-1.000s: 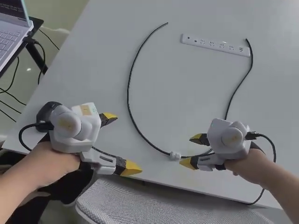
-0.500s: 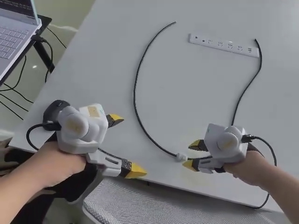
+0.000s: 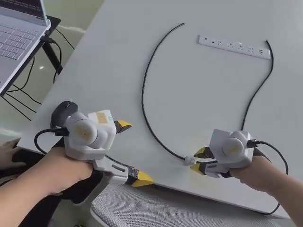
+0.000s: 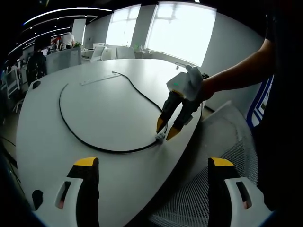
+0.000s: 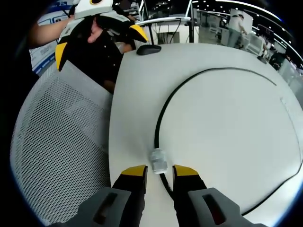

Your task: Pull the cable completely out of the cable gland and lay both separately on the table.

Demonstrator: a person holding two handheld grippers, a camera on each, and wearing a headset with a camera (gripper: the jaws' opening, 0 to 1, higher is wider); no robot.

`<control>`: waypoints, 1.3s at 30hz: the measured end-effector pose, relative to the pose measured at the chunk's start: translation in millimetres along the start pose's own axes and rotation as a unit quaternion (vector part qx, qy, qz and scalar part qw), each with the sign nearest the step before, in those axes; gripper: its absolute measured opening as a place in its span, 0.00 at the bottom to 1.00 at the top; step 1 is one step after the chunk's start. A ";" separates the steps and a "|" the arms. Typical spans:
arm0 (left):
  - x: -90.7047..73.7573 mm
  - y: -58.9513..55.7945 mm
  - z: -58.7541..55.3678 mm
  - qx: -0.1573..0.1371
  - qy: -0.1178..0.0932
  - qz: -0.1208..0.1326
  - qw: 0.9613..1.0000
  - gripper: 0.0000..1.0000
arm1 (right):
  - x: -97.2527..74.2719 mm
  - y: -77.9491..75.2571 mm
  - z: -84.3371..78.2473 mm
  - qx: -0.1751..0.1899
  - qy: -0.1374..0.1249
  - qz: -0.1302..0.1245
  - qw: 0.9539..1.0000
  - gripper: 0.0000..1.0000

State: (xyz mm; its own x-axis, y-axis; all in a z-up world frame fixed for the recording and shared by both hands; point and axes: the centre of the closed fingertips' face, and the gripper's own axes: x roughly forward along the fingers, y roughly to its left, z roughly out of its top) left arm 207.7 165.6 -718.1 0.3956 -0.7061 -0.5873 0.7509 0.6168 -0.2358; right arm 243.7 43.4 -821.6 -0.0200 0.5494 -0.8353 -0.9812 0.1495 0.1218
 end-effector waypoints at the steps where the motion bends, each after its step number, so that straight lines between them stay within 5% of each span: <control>1: -0.2 -0.6 -1.4 -0.002 0.001 0.000 1.000 0.95 | 0.5 0.7 0.4 0.002 -0.001 0.001 1.000 0.17; 39: 9.0 -13.8 -6.4 -0.009 0.007 -0.025 1.000 0.93 | -4.7 1.6 6.5 -0.035 0.026 0.045 0.998 0.07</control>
State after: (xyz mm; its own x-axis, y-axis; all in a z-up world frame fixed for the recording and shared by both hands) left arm 197.5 153.0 -725.0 0.3498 -0.7311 -0.5857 0.7604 0.5868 -0.2784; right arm 243.5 46.4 -814.0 -0.1169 0.5149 -0.8492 -0.9861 0.0417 0.1610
